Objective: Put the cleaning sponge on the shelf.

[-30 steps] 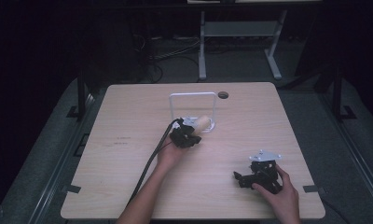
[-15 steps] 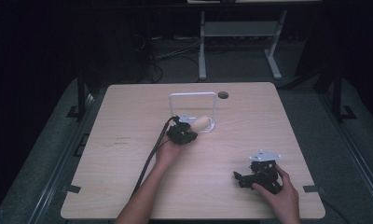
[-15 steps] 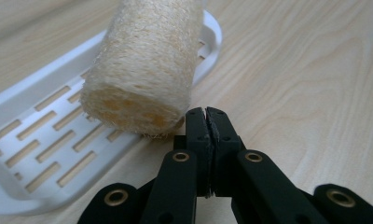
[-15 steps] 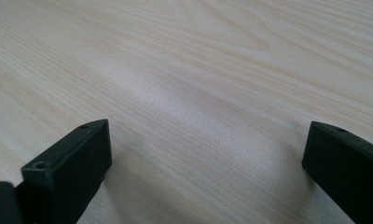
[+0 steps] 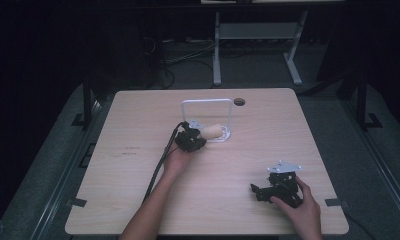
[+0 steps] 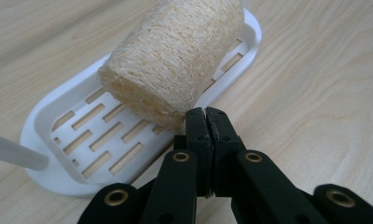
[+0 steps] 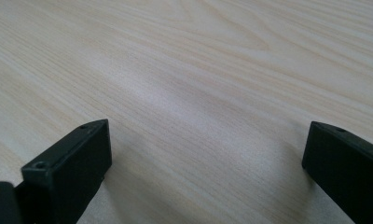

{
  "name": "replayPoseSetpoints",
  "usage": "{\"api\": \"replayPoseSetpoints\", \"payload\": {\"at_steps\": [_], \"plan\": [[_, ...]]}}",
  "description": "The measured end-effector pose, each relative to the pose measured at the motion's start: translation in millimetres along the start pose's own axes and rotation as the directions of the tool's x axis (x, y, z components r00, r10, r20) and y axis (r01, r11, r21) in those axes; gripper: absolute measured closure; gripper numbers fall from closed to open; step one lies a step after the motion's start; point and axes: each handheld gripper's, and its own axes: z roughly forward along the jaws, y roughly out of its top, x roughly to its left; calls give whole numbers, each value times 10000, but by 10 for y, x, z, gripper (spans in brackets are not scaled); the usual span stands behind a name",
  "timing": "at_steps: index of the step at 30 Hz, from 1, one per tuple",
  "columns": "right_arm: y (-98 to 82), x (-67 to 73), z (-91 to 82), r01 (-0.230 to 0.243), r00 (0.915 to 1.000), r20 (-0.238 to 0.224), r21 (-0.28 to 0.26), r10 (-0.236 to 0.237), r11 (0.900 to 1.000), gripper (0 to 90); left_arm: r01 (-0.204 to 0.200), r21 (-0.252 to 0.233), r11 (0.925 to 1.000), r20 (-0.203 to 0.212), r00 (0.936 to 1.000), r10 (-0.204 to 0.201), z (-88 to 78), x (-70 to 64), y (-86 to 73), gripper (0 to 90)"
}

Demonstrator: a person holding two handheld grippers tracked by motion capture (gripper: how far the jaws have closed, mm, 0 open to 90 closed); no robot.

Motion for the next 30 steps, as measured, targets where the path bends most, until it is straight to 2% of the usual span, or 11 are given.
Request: {"api": "replayPoseSetpoints", "payload": {"at_steps": [4,11,23,30], "plan": [[0,0,0,0,10000,-1,-2,0,10000,9,-83,47,10000,-249,9997,84,-6,22,10,887],[0,0,0,-3,10000,-2,-3,3,10000,9,-66,48,10000,-261,9996,67,4,33,7,888],[0,0,0,-2,10000,-2,-4,2,10000,9,19,-102,9999,221,9998,-17,-126,-24,14,863],[0,0,0,2,10000,0,-2,-2,10000,9,5,132,9999,509,9987,-11,-228,-30,21,734]]}}
